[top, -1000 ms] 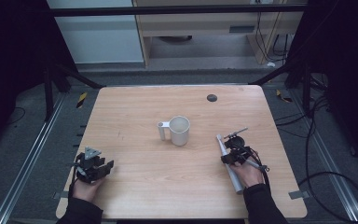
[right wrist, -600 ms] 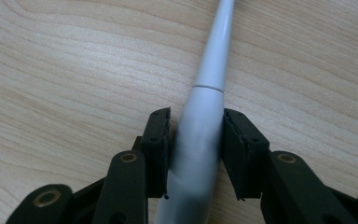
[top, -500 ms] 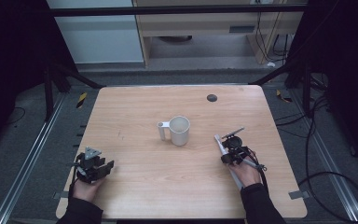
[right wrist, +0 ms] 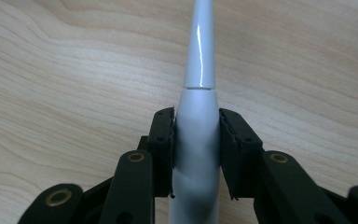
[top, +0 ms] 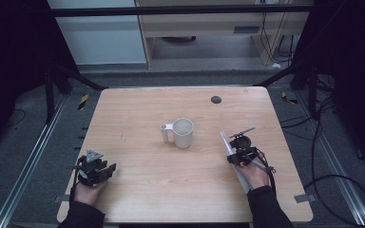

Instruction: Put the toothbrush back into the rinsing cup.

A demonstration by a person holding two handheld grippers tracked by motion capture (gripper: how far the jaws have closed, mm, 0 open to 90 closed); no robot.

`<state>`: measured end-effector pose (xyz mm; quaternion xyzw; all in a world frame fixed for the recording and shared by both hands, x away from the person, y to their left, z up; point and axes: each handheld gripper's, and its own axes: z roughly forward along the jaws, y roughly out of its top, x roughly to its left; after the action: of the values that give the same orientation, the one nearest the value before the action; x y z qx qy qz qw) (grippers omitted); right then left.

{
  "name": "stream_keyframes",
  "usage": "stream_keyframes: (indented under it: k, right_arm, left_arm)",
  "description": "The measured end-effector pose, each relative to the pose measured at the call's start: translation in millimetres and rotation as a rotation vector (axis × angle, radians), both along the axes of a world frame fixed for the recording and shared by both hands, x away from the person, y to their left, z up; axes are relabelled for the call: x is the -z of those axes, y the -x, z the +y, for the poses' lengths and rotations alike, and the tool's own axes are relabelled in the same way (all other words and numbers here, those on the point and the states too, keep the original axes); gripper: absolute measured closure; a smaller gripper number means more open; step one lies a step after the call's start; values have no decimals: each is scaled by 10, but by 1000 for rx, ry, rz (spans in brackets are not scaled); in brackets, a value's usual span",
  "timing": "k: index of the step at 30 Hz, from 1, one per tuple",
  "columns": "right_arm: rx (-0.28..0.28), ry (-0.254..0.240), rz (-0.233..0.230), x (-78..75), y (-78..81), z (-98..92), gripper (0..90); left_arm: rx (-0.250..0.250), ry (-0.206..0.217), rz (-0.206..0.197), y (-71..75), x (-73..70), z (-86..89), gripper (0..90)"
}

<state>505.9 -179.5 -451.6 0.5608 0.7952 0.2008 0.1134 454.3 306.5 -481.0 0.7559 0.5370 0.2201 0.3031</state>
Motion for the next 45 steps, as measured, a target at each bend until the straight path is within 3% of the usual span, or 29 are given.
stream_keyframes:
  k: [4, 10, 17, 18, 19, 20, 23, 25, 28, 29, 32, 45]
  right_arm:
    - [-3, -44, -43, -134, 46, -57, 678]
    - [2, -71, -87, -276, 109, -96, 679]
    - [3, -127, -213, -421, 193, -128, 679]
    - [3, -127, -213, -421, 193, -128, 679]
    - [-2, -146, -274, -456, 219, -132, 679]
    - [-2, -146, -274, -456, 219, -132, 679]
    - [1, -197, -396, -538, 268, -147, 678]
    - [2, -211, -419, -558, 278, -151, 678]
    - [3, -249, -492, -606, 299, -148, 678]
    - [5, -272, -533, -626, 294, -135, 678]
    - [7, -301, -575, -644, 265, -110, 678]
    - [-5, -400, -720, -844, 45, 201, 678]
  left_arm:
    - [0, 0, 1, -1, 2, -2, 568]
    - [1, 1, 2, -2, 2, -4, 569]
    - [1, 3, 2, -3, 3, -3, 569]
    - [1, 3, 2, -4, 3, -2, 569]
    - [0, 3, 1, -2, 1, 0, 569]
    - [0, 3, 1, -2, 1, 0, 569]
    - [-4, 7, -11, 5, -13, 6, 573]
    - [-5, 7, -13, 5, -15, 4, 574]
    - [-7, 9, -14, 1, -12, 0, 577]
    - [-9, 10, -15, 0, -12, 0, 579]
    - [-8, 14, -18, -3, -13, 2, 583]
    - [-8, 19, -28, -4, -23, -6, 592]
